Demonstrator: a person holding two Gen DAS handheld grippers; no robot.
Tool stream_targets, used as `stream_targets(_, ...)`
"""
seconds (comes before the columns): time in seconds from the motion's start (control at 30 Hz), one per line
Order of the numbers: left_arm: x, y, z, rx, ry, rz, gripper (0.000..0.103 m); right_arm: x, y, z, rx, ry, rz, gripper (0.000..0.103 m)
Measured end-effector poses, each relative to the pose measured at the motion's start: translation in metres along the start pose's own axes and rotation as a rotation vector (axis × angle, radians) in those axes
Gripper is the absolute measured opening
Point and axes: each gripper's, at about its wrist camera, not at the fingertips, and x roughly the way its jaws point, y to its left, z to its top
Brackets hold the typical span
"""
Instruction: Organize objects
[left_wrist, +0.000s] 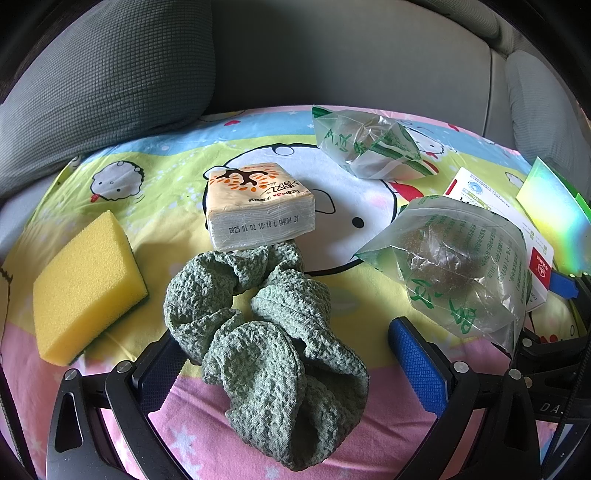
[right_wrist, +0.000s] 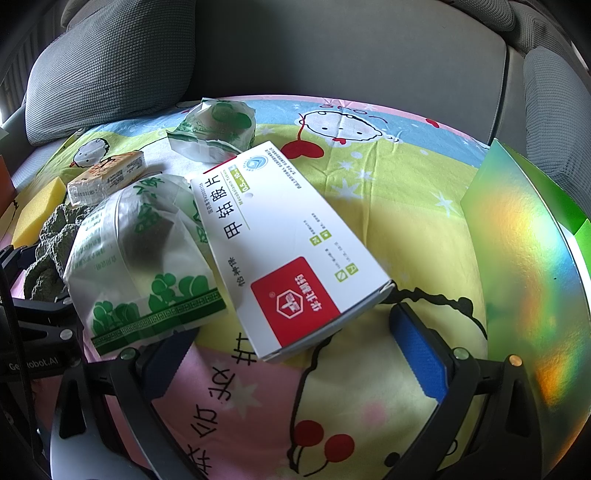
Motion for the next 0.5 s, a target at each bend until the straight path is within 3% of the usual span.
stream_targets(0.37, -0.004, 0.003, 0.005, -0.039, 0.065, 0.034, 0.103, -0.005, -0.002, 0.003, 0.032, 0.057, -0.016, 0.099)
stream_targets(0.5, -0.028, 0.021, 0.008, -0.136, 0.047, -0.019, 0.103, -0.038, 0.000, 0.007, 0.044, -0.018, -0.003, 0.098)
